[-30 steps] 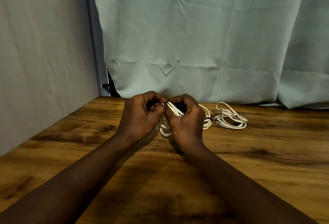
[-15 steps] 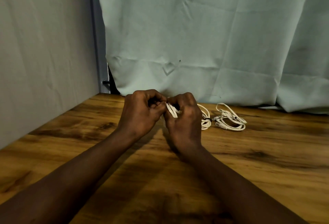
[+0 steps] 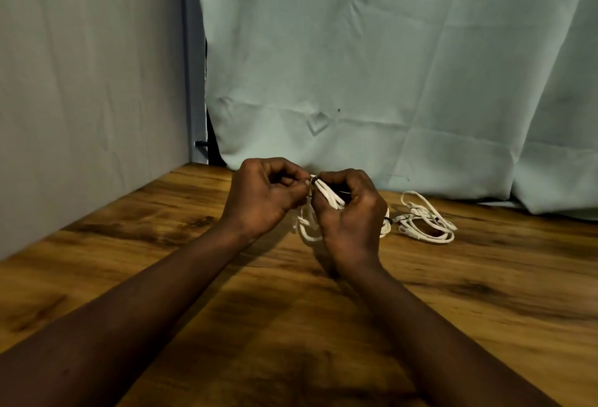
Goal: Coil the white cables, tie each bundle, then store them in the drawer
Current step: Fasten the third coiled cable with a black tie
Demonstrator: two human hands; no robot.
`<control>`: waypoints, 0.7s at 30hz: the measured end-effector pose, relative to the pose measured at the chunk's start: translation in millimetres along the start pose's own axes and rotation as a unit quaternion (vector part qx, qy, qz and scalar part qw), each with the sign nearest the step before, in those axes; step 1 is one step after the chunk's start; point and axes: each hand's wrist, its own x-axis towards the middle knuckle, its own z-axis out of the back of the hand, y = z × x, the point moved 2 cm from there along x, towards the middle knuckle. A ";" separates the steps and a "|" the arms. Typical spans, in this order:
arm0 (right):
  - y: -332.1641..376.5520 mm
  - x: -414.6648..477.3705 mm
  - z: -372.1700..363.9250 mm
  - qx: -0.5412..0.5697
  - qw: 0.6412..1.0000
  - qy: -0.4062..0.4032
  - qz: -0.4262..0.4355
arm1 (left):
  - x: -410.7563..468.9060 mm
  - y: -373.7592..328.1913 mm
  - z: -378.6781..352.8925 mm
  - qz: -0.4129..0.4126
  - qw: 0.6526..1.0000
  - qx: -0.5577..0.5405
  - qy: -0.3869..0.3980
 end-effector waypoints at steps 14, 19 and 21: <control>-9.6 5.7 -3.0 0.171 0.974 0.068 -0.129 | 7.4 -2.3 16.6 -0.116 0.966 0.225 0.047; -12.3 3.6 -4.6 0.165 0.973 0.099 -0.129 | 8.1 -6.6 20.3 -0.142 0.953 0.253 0.087; -14.1 3.4 -4.8 0.175 0.970 0.100 -0.140 | 8.9 -8.4 21.9 -0.162 0.941 0.276 0.106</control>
